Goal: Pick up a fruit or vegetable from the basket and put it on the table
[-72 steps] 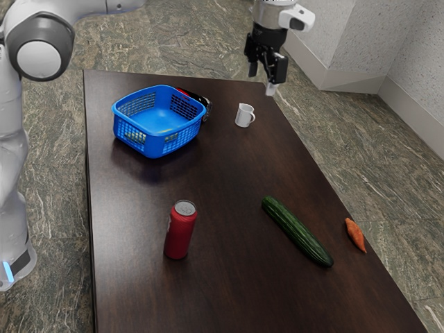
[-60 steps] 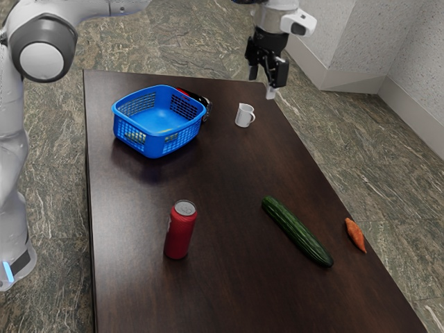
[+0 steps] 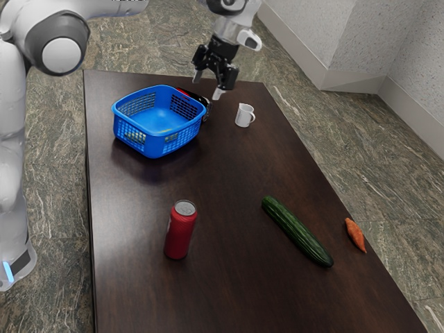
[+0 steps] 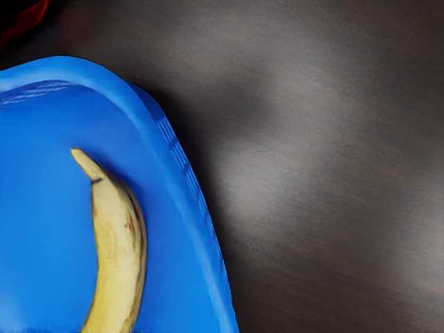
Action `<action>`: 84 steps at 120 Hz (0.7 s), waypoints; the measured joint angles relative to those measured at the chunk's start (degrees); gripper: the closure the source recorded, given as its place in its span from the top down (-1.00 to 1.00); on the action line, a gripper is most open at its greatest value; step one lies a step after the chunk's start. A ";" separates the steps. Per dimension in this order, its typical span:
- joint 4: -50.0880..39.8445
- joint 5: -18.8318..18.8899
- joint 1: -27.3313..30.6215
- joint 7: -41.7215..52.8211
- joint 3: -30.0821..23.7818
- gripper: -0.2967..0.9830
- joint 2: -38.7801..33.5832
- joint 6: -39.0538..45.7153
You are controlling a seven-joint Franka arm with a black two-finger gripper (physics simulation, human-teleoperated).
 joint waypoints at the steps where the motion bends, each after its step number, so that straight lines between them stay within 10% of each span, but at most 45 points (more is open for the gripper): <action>1: -0.35 -0.02 0.10 -0.04 0.01 0.54 0.00 0.14; 84: -24.74 5.31 0.49 1.31 7.35 0.53 -11.04 17.16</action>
